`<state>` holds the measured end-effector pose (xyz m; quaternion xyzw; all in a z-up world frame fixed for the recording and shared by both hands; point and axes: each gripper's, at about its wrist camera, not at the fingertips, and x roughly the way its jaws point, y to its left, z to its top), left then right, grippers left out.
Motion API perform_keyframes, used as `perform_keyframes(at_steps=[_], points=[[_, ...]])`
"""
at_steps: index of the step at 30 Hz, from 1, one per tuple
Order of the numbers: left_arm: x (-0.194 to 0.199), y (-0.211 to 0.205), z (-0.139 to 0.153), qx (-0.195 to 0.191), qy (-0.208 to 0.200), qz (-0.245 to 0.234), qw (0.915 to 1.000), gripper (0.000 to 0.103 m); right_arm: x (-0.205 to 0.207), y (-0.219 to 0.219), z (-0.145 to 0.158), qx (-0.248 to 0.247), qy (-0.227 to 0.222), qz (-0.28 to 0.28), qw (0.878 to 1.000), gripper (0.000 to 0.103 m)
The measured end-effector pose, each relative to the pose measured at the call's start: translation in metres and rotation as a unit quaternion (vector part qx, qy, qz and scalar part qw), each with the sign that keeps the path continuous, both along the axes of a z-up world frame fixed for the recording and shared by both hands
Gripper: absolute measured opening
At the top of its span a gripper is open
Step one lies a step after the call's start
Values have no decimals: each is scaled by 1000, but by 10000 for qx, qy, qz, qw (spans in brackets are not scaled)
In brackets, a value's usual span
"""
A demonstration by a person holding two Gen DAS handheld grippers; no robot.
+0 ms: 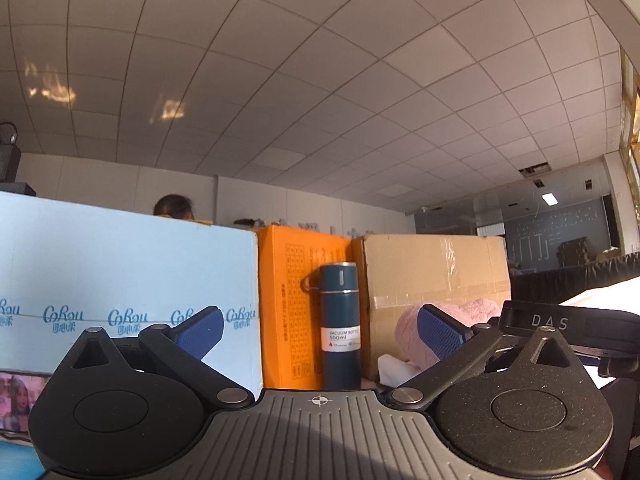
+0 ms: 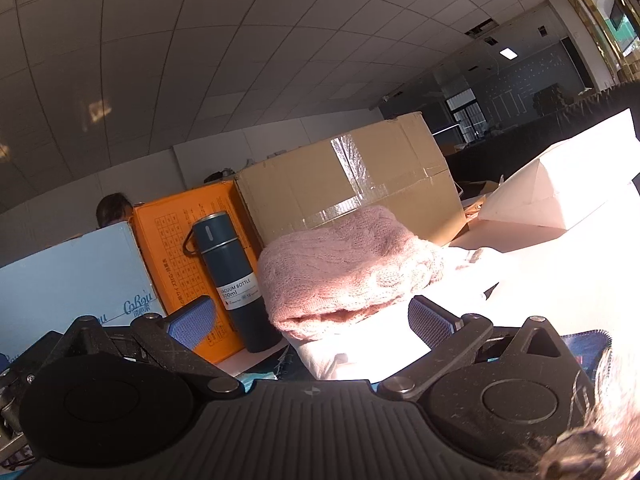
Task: Fold clothes
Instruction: 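Move both tools toward the cream knit sweater on the desk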
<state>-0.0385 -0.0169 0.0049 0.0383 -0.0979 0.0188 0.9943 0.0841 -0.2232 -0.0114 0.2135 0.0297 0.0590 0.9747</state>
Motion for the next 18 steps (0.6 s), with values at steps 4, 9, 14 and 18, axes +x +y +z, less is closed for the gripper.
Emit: perform_keyframes(at_steps=[4,9,14,18], points=[[-10,1,12,-67,-33,134,9999,103,4,-5,-2,227,85,242,9994,103],[-37,9,24,-200,-50,616,9979,103,-4,-9,-3,415,-115,556,9975,103],[-81,27,35,-125,-234,959,9950,103,-26,5,5,344,-382,1188,9916,103],[-112,65,43,143,-240,1562,9873,103,-44,24,15,199,-354,1801,9828,103]])
